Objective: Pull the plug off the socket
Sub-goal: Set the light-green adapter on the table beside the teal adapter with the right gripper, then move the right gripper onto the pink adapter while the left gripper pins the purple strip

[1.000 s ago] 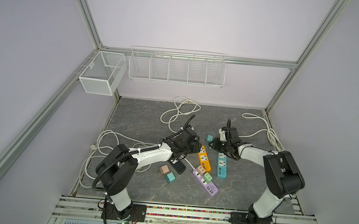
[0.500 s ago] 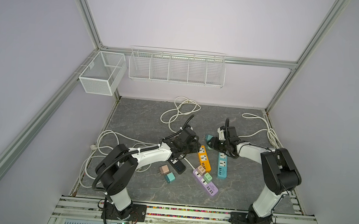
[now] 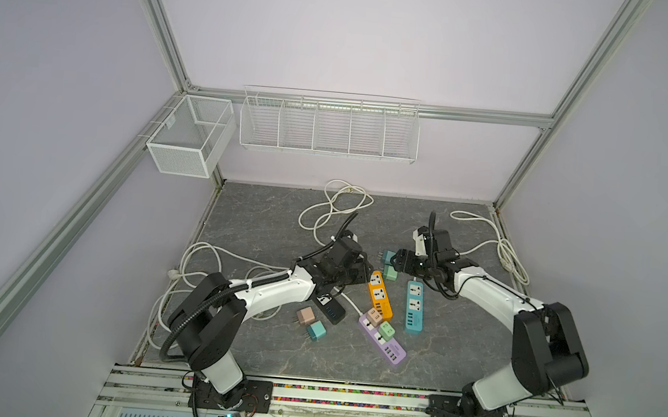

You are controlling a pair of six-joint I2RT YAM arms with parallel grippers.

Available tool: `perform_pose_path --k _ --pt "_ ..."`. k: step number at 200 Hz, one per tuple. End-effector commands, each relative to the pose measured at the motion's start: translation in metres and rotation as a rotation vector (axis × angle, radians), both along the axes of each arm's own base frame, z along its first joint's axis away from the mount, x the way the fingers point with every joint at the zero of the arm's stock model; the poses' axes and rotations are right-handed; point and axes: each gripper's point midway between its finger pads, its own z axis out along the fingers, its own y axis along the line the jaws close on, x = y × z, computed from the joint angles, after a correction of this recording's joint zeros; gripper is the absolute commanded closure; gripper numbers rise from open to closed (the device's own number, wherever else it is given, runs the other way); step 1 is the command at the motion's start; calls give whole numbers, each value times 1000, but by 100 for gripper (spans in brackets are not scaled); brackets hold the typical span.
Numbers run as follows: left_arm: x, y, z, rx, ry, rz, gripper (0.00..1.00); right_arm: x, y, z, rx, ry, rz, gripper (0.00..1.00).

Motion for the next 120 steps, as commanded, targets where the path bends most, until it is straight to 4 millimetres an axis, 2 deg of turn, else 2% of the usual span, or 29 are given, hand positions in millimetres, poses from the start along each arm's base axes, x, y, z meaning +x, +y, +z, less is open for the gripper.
perform_pose_path --k 1,66,120 --pt "-8 8 1 -8 18 0 55 -19 -5 12 -80 -12 35 22" --pt "-38 16 -9 -38 73 -14 54 -78 -6 40 -157 -37 116 21" --pt "-64 19 -27 -53 117 -1 54 -123 -9 51 -253 -33 223 19"
